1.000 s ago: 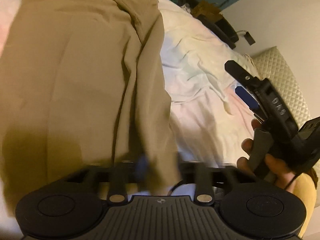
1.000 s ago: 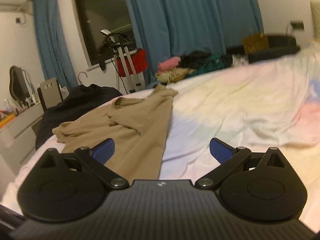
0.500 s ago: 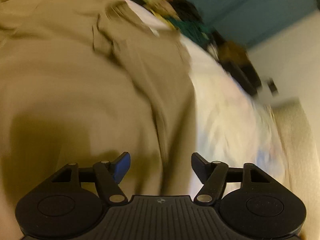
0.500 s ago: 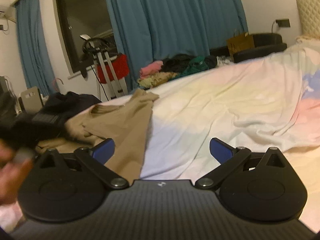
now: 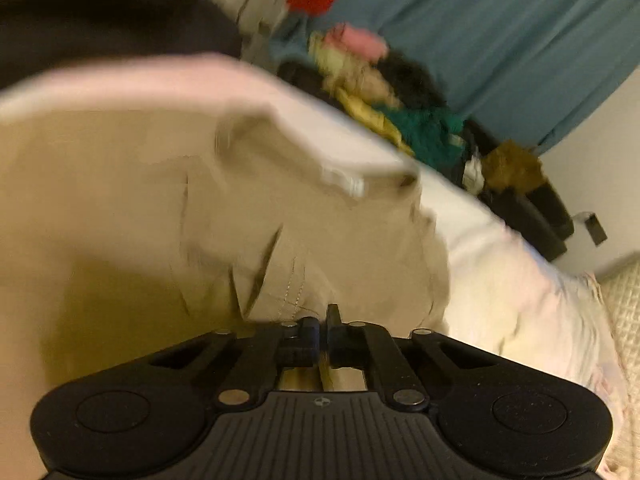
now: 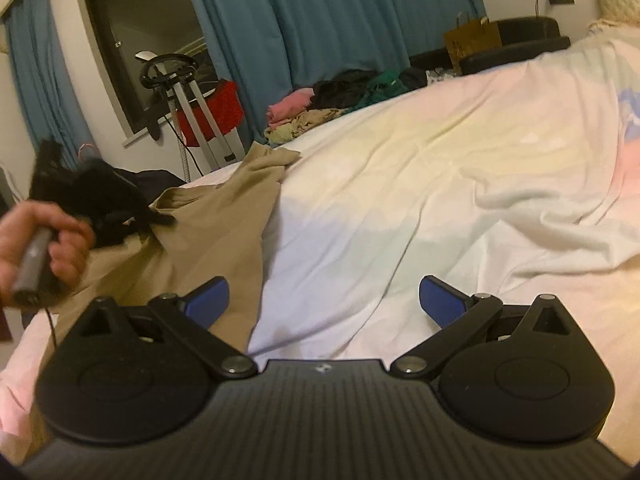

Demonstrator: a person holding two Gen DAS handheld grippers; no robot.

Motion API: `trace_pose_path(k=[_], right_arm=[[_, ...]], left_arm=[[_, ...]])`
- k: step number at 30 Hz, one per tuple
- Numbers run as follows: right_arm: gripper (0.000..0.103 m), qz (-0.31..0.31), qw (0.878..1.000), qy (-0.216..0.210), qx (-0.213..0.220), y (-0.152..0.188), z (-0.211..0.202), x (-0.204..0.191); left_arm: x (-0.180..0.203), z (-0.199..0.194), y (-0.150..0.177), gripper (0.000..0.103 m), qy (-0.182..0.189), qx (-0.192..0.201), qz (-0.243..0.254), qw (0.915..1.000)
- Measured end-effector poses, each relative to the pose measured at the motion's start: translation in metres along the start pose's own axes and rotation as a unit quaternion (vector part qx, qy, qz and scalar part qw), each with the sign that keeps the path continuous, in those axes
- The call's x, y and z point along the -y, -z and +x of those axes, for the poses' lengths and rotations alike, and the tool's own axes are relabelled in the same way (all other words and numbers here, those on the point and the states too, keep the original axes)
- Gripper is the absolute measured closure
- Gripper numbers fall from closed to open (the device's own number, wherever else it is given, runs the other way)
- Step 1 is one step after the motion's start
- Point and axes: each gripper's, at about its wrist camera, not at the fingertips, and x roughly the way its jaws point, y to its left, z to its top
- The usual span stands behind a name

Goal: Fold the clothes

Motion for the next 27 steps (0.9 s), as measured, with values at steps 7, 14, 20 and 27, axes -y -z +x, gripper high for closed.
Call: trace_pose_path(k=[7, 14, 20, 27], right_arm=[[0.0, -0.012, 1.0, -0.005, -0.005, 0.004, 0.006, -0.005], [0.0, -0.027, 1.0, -0.01, 0.013, 0.002, -0.003, -0.011], [0.0, -0.04, 0.998, -0.031, 0.03, -0.002, -0.018, -0.021], [0.0, -0.074, 0.994, -0.048, 0.066, -0.005, -0.057, -0.044]], left_arm=[[0.003, 0.032, -0.006, 0.099, -0.082, 0.033, 0.062, 0.9942], [0.009, 0.027, 0.028, 0.06, -0.068, 0.049, 0.108, 0.9906], [0.022, -0.068, 0.078, 0.033, -0.043, 0.076, 0.131, 0.9876], [0.041, -0.189, 0.149, 0.018, -0.039, 0.104, 0.157, 0.9813]])
